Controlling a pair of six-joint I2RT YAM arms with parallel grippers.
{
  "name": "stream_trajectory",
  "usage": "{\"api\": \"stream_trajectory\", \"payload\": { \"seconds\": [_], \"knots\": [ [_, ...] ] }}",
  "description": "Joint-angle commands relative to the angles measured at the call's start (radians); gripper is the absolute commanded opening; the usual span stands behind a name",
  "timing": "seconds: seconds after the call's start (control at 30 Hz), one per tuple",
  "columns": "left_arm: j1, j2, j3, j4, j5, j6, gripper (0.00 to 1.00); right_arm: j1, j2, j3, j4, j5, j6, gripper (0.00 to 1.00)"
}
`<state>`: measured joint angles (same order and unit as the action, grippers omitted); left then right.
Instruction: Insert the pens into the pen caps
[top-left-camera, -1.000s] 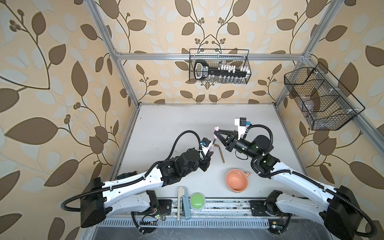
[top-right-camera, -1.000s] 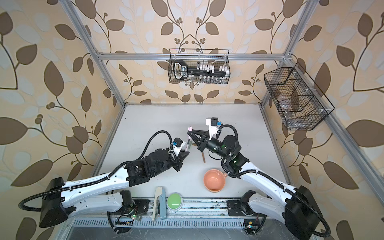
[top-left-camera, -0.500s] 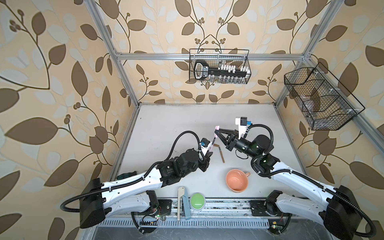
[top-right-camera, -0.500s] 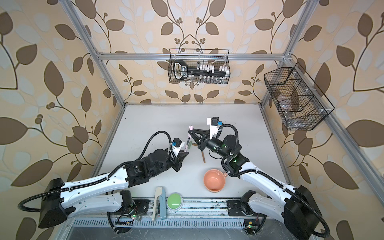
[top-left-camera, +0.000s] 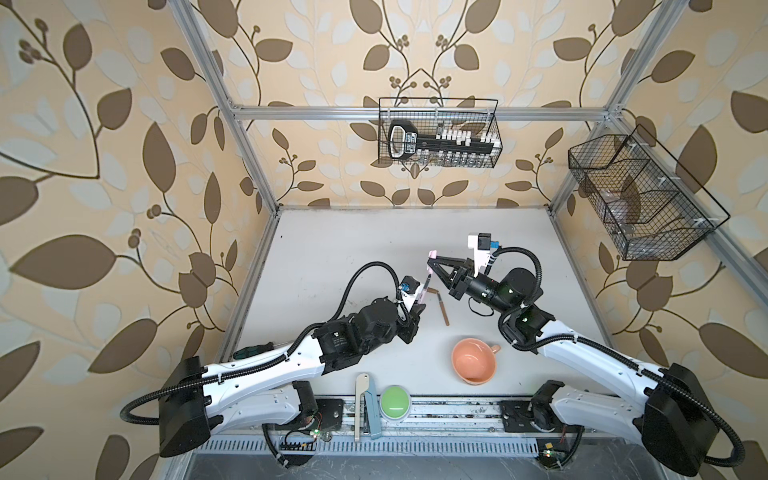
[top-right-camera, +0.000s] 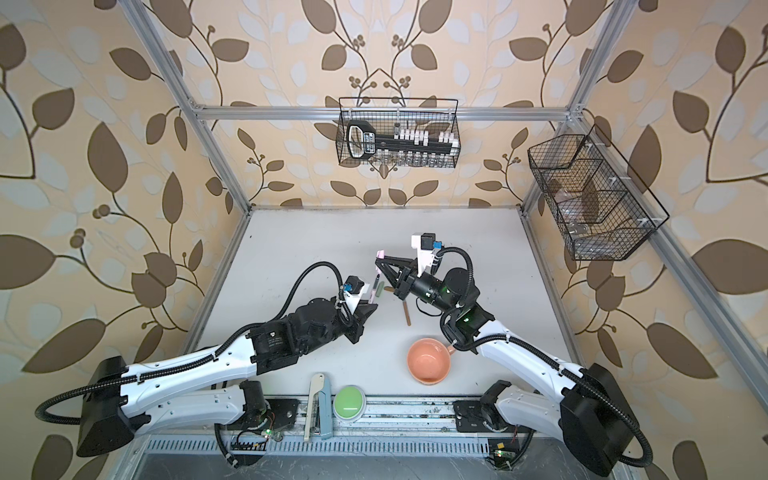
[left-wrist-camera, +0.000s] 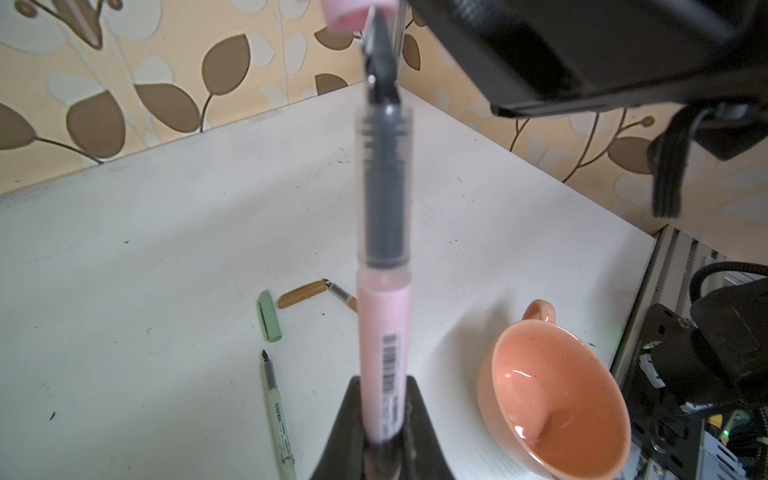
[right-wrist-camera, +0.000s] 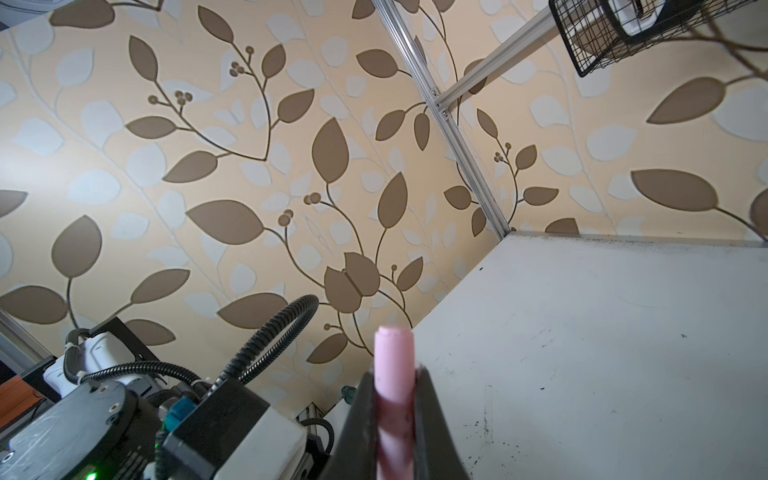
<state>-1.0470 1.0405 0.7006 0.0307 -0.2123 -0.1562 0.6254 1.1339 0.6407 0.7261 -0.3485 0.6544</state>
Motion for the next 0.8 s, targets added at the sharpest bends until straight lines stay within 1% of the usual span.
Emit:
{"api": "stream_trajectory", "payload": {
  "seconds": [0.0,0.3,0.57,0.77],
  "knots": [
    [-0.005,-0.036,-0.005,0.048,0.002,0.009,0.00,0.003,0.001,0.013,0.028,-0.002,0.007,0.06],
    [-0.004,-0.053,-0.004,0.048,-0.008,0.021,0.00,0.014,-0.013,-0.013,0.019,0.022,0.011,0.06],
    [-0.004,-0.065,0.000,0.062,-0.009,0.033,0.00,0.033,0.005,-0.015,0.042,0.015,0.031,0.04],
    [-0.003,-0.062,-0.010,0.066,-0.004,0.027,0.00,0.027,-0.032,0.010,0.025,0.031,0.018,0.05]
  ]
}}
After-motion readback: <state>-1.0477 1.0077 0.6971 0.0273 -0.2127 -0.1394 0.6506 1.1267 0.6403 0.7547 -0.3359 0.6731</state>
